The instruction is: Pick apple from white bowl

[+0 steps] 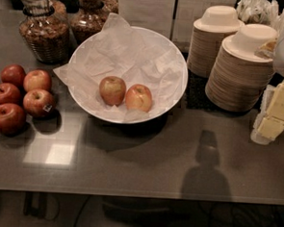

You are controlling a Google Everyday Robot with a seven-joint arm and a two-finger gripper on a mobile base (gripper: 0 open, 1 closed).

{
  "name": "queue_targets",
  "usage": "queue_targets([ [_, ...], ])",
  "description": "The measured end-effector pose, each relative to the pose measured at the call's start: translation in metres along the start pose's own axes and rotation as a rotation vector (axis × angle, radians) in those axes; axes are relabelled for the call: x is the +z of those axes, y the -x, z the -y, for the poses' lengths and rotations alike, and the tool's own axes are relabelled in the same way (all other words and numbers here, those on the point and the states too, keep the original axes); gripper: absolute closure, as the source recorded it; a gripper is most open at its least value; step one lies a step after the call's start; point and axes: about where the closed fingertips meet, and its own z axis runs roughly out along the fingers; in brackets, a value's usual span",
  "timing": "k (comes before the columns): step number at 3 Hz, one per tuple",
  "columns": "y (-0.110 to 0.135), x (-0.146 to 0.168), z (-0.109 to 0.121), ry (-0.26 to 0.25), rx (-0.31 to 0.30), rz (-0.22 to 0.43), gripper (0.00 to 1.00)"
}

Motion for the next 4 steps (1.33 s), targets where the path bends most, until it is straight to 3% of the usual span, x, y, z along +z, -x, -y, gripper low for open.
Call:
queue_targets([
  [2,0.011,0.008,-0.001,-0.003,-0.006,0.022,0.00],
  [3,0.042,0.020,0.001,0.008,-0.046,0.059,0.00],
  [4,0.041,0.019,0.000,-0.005,-0.048,0.059,0.00],
])
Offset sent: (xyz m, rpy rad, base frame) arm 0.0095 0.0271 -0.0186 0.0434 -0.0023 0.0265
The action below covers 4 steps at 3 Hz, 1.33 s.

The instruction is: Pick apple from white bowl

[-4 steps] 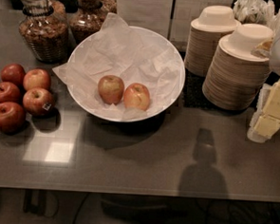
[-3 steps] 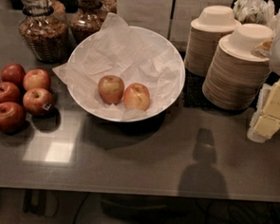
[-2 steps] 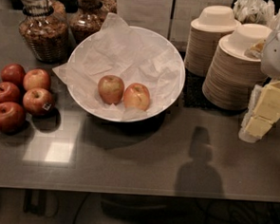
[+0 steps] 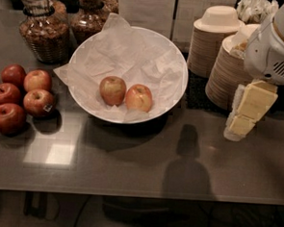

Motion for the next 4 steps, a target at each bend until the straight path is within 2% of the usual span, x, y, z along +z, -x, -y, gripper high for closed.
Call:
queue_targets([
  [1,0.015,0.006,0.015,-0.022,0.022,0.113,0.00],
  [2,0.058,0.010,0.034,-0.012,0.002,0.246,0.00],
  [3,0.098,0.006,0.048,0.034,-0.002,0.371,0.00],
  [4,0.132,0.001,0.045,0.104,-0.028,0.465,0.00],
])
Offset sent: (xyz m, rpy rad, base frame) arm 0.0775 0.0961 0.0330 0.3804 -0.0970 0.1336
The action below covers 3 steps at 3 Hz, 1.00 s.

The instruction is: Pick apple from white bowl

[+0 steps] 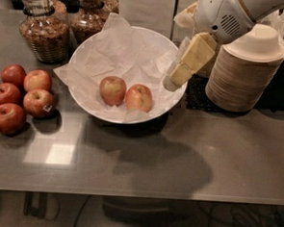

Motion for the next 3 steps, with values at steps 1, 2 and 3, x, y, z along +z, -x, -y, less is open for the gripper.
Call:
queue_targets([
  [1,0.0186,0.0090,-0.0089,0.046,-0.009,0.077,0.00],
  [2,0.0210,0.0101,-0.0116,0.054,-0.007,0.086,0.00],
  [3,0.0211,0.0142,-0.0082,0.033,0.015,0.108,0.00],
])
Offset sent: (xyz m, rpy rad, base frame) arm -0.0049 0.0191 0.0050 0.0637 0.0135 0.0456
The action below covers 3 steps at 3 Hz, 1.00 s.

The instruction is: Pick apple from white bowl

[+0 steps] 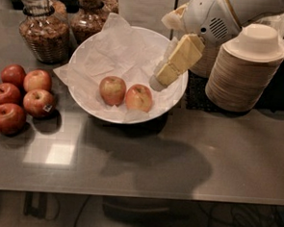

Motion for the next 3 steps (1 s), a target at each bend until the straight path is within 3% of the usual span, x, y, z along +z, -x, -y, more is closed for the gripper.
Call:
queue_targets([
  [1,0.015,0.046,-0.001,0.054,0.089,0.112,0.00],
  [2,0.038,0.082,-0.007,0.113,0.139,0.164,0.00],
  [3,0.046,0.099,-0.007,0.092,0.154,0.123,0.00],
])
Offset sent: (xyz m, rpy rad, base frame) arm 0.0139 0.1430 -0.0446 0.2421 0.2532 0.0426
